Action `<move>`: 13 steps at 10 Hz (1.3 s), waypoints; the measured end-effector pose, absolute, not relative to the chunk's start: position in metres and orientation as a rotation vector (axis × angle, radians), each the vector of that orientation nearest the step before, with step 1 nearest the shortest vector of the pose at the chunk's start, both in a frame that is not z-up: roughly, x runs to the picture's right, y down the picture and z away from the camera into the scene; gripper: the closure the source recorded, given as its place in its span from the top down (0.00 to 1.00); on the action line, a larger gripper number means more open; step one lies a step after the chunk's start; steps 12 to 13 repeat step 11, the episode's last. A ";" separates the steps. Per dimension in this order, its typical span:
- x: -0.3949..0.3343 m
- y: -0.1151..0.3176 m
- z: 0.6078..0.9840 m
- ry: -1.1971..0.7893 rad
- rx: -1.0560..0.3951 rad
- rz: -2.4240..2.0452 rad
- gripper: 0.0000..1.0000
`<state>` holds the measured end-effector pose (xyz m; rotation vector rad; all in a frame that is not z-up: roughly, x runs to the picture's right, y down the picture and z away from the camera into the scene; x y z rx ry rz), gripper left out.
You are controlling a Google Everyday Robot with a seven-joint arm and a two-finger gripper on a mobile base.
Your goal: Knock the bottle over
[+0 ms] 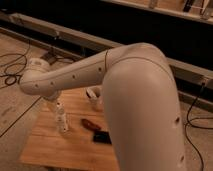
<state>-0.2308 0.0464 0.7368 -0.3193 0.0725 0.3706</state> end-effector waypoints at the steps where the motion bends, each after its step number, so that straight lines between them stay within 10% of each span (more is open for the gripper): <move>1: -0.228 0.043 0.740 0.077 -0.301 0.368 0.80; 13: -0.209 0.033 0.749 0.097 -0.245 0.357 0.80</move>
